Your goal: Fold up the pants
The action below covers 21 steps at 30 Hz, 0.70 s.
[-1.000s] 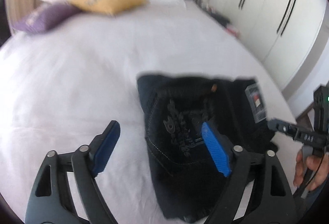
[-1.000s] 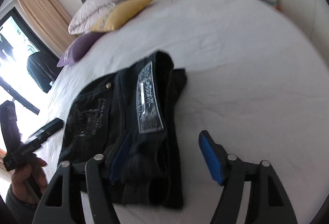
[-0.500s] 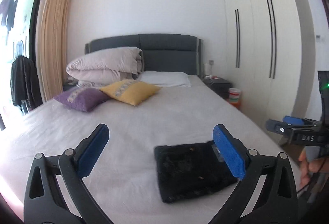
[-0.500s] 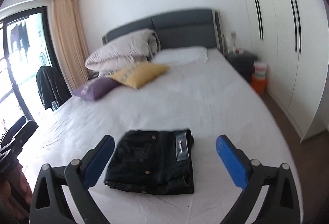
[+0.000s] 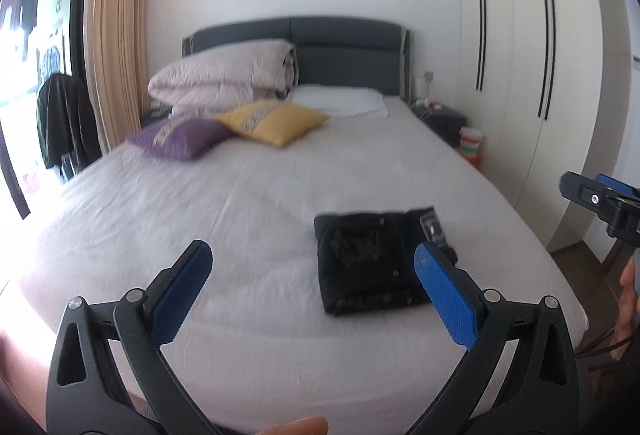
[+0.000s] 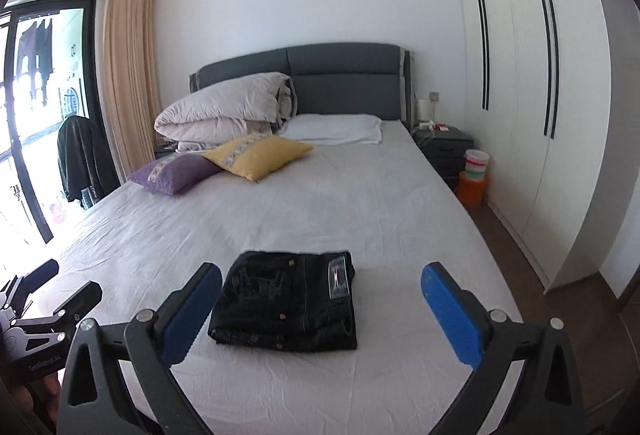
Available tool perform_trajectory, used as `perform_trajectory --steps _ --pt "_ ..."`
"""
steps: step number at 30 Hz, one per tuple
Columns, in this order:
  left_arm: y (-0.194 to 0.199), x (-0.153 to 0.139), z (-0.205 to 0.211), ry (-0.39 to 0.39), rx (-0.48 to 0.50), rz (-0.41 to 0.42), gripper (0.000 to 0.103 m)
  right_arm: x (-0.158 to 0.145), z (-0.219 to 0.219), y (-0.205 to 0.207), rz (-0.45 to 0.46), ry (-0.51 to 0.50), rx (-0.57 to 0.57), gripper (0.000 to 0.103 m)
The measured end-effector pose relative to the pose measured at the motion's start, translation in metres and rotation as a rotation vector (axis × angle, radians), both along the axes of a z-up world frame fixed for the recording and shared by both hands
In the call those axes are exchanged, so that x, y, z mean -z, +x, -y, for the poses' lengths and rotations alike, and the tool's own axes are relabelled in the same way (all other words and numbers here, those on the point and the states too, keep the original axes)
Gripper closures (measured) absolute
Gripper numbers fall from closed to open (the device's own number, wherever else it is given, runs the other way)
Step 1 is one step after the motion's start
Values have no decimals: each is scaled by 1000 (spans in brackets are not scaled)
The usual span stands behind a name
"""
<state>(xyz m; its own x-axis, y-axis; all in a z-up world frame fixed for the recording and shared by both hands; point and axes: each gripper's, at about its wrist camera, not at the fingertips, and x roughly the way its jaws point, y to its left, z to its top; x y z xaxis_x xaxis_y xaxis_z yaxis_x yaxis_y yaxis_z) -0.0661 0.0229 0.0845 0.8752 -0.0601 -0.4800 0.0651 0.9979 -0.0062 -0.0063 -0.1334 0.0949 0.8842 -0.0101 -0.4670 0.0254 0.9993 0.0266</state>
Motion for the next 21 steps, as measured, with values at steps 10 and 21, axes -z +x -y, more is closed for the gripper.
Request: perform_trajectory --steps 10,21 --pt "9 26 2 9 37 -54 0 17 -5 3 -39 1 -1 0" --pt "36 50 5 9 -62 -198 0 24 -13 4 -73 -21 13 0"
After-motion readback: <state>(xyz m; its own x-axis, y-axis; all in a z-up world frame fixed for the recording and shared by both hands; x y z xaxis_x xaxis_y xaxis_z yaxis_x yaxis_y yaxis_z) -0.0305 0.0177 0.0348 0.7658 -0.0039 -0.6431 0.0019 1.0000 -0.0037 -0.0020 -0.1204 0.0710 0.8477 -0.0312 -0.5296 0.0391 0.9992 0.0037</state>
